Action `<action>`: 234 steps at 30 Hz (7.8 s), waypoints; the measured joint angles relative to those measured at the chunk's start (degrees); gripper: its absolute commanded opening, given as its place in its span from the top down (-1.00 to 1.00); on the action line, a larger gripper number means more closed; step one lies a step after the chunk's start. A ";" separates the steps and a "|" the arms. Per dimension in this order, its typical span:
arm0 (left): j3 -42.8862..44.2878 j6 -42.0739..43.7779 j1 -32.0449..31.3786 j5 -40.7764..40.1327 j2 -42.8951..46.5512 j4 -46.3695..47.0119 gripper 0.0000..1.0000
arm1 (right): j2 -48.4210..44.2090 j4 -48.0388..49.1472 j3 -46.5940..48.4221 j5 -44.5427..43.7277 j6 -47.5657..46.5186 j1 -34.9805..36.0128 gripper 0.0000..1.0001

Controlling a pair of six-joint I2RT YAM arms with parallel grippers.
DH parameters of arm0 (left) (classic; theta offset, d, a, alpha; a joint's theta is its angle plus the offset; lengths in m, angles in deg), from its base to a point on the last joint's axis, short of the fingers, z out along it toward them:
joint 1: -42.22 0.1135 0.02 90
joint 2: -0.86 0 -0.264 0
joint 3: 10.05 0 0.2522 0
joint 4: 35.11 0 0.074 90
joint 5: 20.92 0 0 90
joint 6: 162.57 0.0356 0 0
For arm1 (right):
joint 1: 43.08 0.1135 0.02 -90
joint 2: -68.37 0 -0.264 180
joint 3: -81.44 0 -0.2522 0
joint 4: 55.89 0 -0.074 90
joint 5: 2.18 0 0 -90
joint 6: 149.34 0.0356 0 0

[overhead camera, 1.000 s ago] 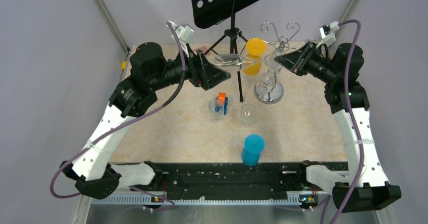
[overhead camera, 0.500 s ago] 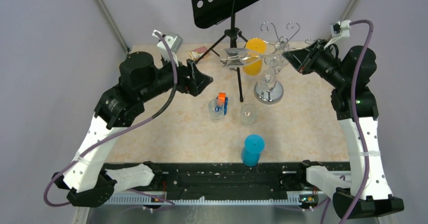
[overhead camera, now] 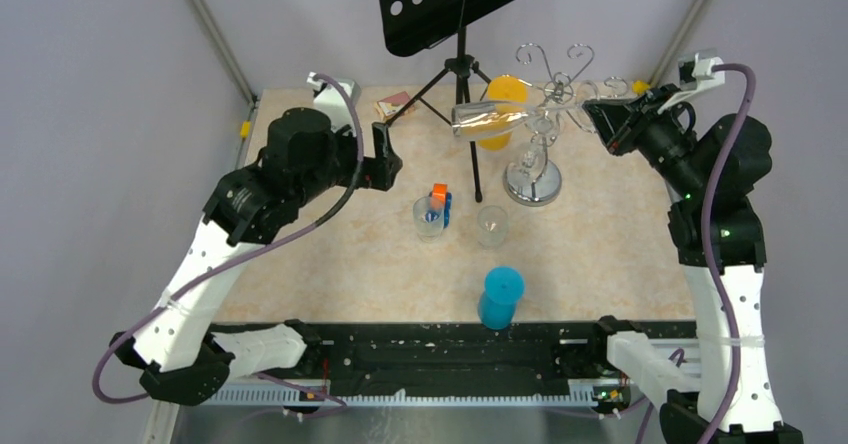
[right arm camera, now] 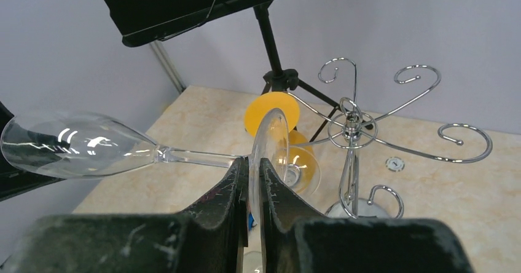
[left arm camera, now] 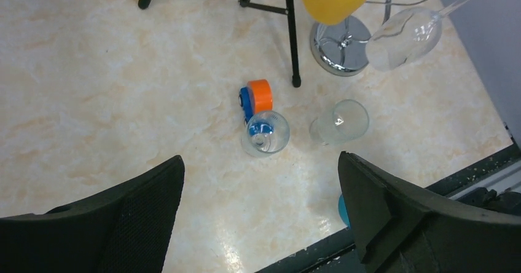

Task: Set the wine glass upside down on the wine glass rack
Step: Turn the wine glass upside down at the wine rack.

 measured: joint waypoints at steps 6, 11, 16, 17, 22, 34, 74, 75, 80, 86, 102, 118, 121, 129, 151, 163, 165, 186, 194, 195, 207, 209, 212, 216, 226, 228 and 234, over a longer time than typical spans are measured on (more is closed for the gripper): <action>-0.72 -3.32 2.73 1.31 -3.54 -4.57 -0.97 | 0.39 0.09 0.00 0.13 -2.29 0.00 1.00; -2.78 -7.80 8.55 6.67 -6.14 -7.13 -0.96 | 2.36 0.61 0.02 2.56 -2.54 0.02 1.00; -6.43 -11.67 12.85 13.44 -8.11 -8.68 -0.96 | 4.87 0.72 0.26 5.38 -2.49 0.11 1.00; -6.88 -12.35 13.55 14.45 -8.50 -9.05 -0.96 | 5.33 0.70 0.48 5.90 -2.47 0.13 1.00; -10.01 -15.08 17.38 17.99 -9.25 -9.42 -0.97 | 8.63 -0.79 2.25 8.37 -3.06 1.53 1.00; -14.25 -17.11 22.56 21.57 -6.36 -8.72 -0.96 | 13.92 -9.20 7.89 1.36 -12.02 19.45 1.00; -19.98 -39.74 21.68 49.68 -10.10 19.93 -0.67 | 14.93 -10.23 -2.51 -62.42 -56.68 63.04 1.00; -19.89 -40.30 21.16 50.16 -10.49 20.79 -0.66 | 14.49 -8.92 -3.41 -63.43 -58.01 63.60 1.00; -19.21 -43.21 18.80 51.93 -12.41 24.44 -0.65 | 12.55 -0.37 -9.57 -67.38 -65.99 66.23 1.00; -16.57 -45.81 16.52 53.27 -14.29 28.52 -0.64 | 11.17 8.83 -16.57 -70.27 -77.70 68.72 1.00; -11.47 -47.12 9.46 57.61 -18.75 34.99 -0.50 | 7.26 23.17 -27.69 -72.78 -97.83 74.93 1.00; -10.47 -45.51 4.92 58.05 -19.67 34.99 0.25 | 7.28 23.98 -27.69 -73.50 -99.14 75.87 1.00; -10.47 -45.62 4.63 58.25 -19.69 34.97 0.47 | 7.28 24.00 -27.69 -73.50 -99.14 75.93 1.00; -10.45 -45.35 4.39 58.97 -20.33 35.10 1.00 | 7.28 25.22 -27.69 -74.90 -99.23 75.93 1.00; -10.45 -45.09 3.91 59.04 -21.31 35.67 1.00 | 7.30 22.29 -27.67 -74.20 -95.65 76.02 -0.81; -10.45 -44.37 3.91 58.84 -21.33 35.34 1.00 | 9.51 7.98 -18.03 -67.08 -77.31 76.02 -0.97; -10.45 -44.33 3.91 58.77 -21.33 35.28 1.00 | 9.84 5.92 -16.00 -64.94 -73.16 76.02 -0.97; -11.54 -43.67 3.91 58.60 -21.29 34.56 1.00 | 13.88 -13.29 0.87 -43.82 -36.24 65.11 -0.98; -11.56 -43.67 3.91 58.62 -21.29 34.56 1.00 | 13.86 -18.93 3.54 -32.59 -24.68 54.71 -0.95; -11.56 -43.67 3.91 58.62 -21.31 34.56 1.00 | 13.79 -19.23 3.54 -31.19 -23.61 53.53 -0.94; -11.56 -43.67 3.91 58.69 -21.31 34.60 1.00 | 10.10 -19.82 3.39 -11.69 -9.25 35.91 -0.88; -11.56 -43.65 3.91 58.82 -21.31 34.60 1.00 | 9.18 -19.76 3.17 -9.14 -7.10 33.59 -0.86; -11.56 -43.65 3.91 58.86 -21.31 34.60 1.00 | 8.09 -19.71 2.27 -5.68 -4.02 30.77 -0.83; -11.56 -43.65 3.91 59.04 -21.31 34.64 1.00 | 7.30 -19.28 -0.07 0.74 1.86 25.03 -0.76; -11.56 -43.47 2.75 59.56 -21.31 36.96 1.00 | 3.65 -13.14 -10.60 14.43 16.63 12.44 -0.46; -11.56 -43.41 2.25 59.98 -21.42 37.59 1.00 | 2.45 -10.29 -13.49 17.09 20.63 10.49 -0.37; -11.54 -43.06 0.98 60.74 -22.23 38.18 1.00 | 1.66 -5.60 -16.09 21.24 27.10 9.11 -0.04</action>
